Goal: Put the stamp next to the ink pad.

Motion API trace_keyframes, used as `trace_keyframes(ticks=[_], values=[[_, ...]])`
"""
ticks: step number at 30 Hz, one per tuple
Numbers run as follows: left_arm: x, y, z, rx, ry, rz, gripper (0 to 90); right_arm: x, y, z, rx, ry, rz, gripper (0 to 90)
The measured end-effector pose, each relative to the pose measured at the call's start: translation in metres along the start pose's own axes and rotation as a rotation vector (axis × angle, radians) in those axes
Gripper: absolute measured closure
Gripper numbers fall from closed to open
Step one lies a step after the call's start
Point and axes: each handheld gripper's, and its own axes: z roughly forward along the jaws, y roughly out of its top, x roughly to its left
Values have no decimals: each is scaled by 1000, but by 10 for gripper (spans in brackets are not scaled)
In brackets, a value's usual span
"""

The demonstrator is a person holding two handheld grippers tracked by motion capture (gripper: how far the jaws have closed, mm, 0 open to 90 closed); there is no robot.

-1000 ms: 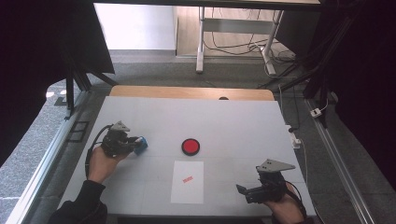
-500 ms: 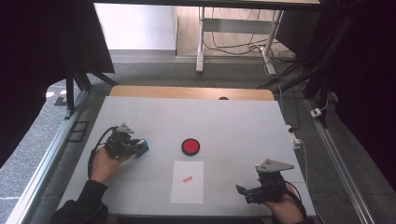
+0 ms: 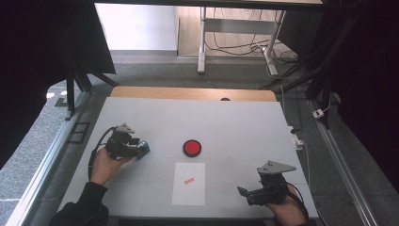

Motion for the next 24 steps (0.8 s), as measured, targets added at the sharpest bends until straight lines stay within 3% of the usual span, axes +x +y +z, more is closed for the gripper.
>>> trace_keyframes(ticks=[14,19,24], values=[[-10,4,-13,-49,-55,-21,244,1,0,0,1,7,-6,10],[-16,7,-20,-72,-94,-18,168,2,0,1,3,6,-12,11],[-26,8,-29,-66,-100,9,69,1,0,1,2,9,-13,11]])
